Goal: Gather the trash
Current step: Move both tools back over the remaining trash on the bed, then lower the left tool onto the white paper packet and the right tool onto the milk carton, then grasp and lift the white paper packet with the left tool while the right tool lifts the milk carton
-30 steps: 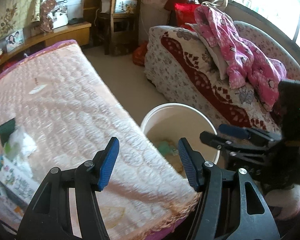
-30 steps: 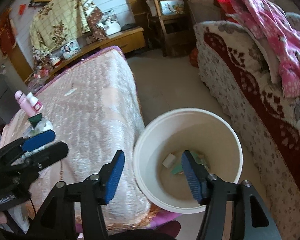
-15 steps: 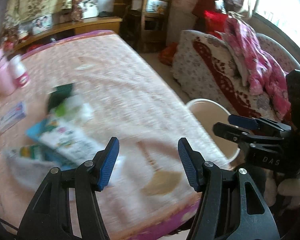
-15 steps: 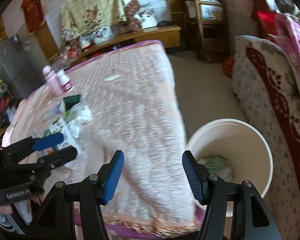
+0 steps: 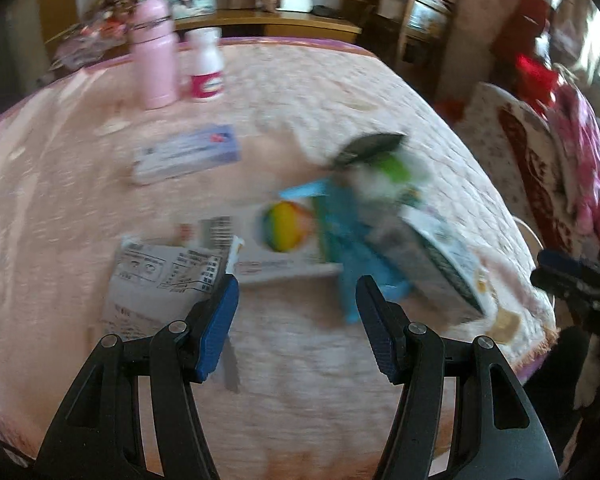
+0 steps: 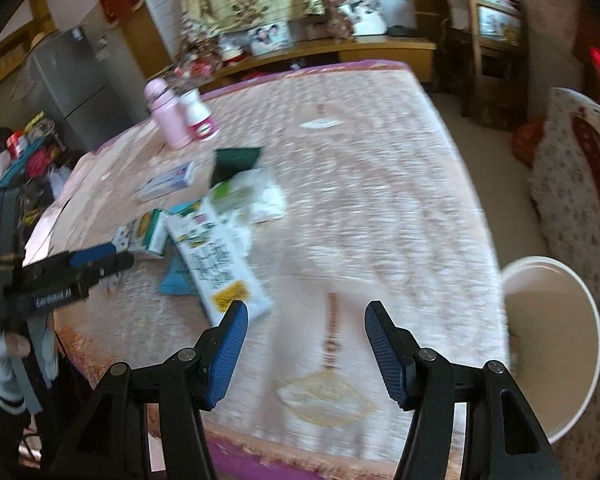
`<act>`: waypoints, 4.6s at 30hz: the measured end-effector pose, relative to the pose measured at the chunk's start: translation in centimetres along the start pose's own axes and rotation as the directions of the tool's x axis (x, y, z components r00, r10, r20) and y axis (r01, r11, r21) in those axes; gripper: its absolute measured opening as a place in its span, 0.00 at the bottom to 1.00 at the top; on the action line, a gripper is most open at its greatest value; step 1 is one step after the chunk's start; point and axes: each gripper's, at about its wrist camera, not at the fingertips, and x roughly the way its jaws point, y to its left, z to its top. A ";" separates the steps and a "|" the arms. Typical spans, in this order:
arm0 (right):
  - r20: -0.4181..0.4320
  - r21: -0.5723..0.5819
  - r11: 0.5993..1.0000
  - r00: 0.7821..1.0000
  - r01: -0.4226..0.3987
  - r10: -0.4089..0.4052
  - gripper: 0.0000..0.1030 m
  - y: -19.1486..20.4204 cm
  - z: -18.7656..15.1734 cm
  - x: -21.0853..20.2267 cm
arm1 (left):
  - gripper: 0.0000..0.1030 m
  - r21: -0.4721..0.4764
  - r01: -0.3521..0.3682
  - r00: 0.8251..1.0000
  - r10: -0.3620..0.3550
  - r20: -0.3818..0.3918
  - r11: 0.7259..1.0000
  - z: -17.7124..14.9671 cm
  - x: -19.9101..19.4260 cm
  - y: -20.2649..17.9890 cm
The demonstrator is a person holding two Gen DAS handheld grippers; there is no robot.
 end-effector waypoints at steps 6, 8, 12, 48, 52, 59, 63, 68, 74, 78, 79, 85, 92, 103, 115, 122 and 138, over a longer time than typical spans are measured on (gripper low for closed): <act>-0.038 -0.038 0.997 0.997 -0.063 0.061 0.66 3.2 1.1 3.1 | 0.58 -0.049 0.051 0.998 -0.050 0.023 0.997 0.6 -2.1 3.2; -0.048 -0.056 0.996 0.996 -0.072 0.069 0.66 4.0 1.6 4.1 | 0.58 -0.058 0.065 0.998 -0.063 0.028 0.996 0.7 -2.9 3.9; -0.055 -0.088 0.993 0.995 -0.083 0.078 0.68 5.2 2.4 5.7 | 0.58 -0.079 0.074 0.997 -0.072 0.024 0.994 1.0 -3.7 4.9; -0.123 -0.136 0.989 0.992 -0.056 0.039 0.69 6.6 2.8 9.5 | 0.58 -0.104 -0.287 0.957 0.282 -0.067 0.952 -4.8 -1.9 12.1; -0.124 -0.134 0.989 0.991 -0.065 0.048 0.69 6.8 2.8 9.5 | 0.58 -0.211 -0.304 0.953 0.294 -0.078 0.929 -5.2 -3.7 16.7; -0.116 -0.120 0.990 0.991 -0.076 0.063 0.69 6.8 2.8 9.2 | 0.64 -0.367 -0.093 0.994 0.107 0.018 0.926 -3.9 -5.9 18.0; -0.115 -0.115 0.990 0.991 -0.081 0.067 0.69 6.9 2.8 9.1 | 0.65 -0.413 -0.035 0.999 0.047 0.018 0.910 -2.3 -3.9 16.2; -0.113 -0.113 0.989 0.990 -0.092 0.079 0.69 7.0 2.6 8.8 | 0.65 -0.467 -0.081 0.996 0.086 -0.010 0.881 -0.5 -0.3 15.2; -0.106 -0.108 0.989 0.990 -0.103 0.092 0.70 6.9 2.5 8.7 | 0.65 -0.468 -0.182 0.983 0.175 -0.058 0.865 -0.6 2.5 15.4; -0.116 -0.131 0.987 0.990 -0.089 0.074 0.72 7.5 2.2 9.3 | 0.71 -0.426 -0.219 0.975 0.217 -0.054 0.878 -0.9 3.1 14.3; -0.117 -0.142 0.987 0.991 -0.077 0.060 0.70 7.7 2.1 9.5 | 0.71 -0.406 -0.227 0.973 0.224 -0.056 0.885 -0.9 3.2 14.0; -0.075 -0.155 0.987 0.996 -0.050 0.039 0.53 7.3 2.0 8.2 | 0.31 -0.393 -0.141 0.989 0.147 -0.016 0.909 -1.2 1.9 14.3; 0.001 -0.118 0.991 0.998 -0.059 0.059 0.53 6.0 2.3 4.6 | 0.21 -0.323 -0.067 0.996 0.082 0.031 0.944 -1.1 -1.3 12.2; 0.055 -0.099 0.994 0.997 -0.053 0.059 0.53 4.8 1.5 0.9 | 0.20 -0.207 0.008 0.993 0.016 0.117 0.978 -0.7 -5.5 7.0; 0.107 -0.092 0.995 0.994 -0.024 0.033 0.53 3.7 1.5 -1.4 | 0.20 -0.088 0.060 0.984 -0.044 0.173 0.994 1.4 -7.0 1.1; 0.125 -0.065 0.998 0.992 0.015 -0.007 0.53 1.7 1.4 -2.8 | 0.20 -0.009 0.092 0.982 -0.089 0.168 0.996 2.8 -5.8 -3.2; 0.142 0.034 0.996 0.986 0.079 -0.083 0.53 -3.6 0.7 -5.1 | 0.20 0.109 0.151 0.978 -0.164 0.127 0.983 4.3 -3.2 -10.8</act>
